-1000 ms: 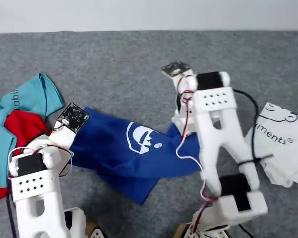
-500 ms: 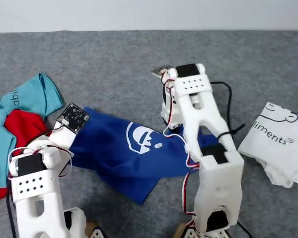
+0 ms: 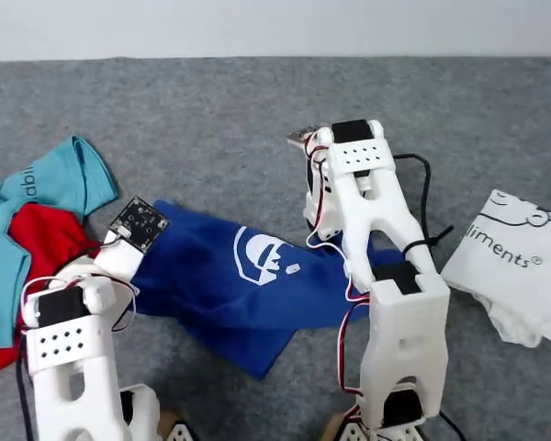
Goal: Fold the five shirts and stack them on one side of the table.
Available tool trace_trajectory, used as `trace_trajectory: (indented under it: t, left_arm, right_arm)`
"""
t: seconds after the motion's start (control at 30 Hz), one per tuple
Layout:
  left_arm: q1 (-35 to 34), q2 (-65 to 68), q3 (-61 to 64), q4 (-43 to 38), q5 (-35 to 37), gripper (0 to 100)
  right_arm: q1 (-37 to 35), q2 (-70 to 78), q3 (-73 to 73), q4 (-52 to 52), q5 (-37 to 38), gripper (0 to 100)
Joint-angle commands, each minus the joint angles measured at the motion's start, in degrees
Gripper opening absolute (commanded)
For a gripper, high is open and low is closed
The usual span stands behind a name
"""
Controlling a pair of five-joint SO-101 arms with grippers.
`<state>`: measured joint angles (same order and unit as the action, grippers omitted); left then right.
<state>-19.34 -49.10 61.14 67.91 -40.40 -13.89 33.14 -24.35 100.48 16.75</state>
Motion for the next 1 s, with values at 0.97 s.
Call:
trace_trajectory:
  t: [0.97]
  left_arm:
    - [-0.1,-1.0,-0.1,-1.2,-0.6,1]
  right_arm:
    - [1.0,-5.1,6.4,2.6,8.9,1.2]
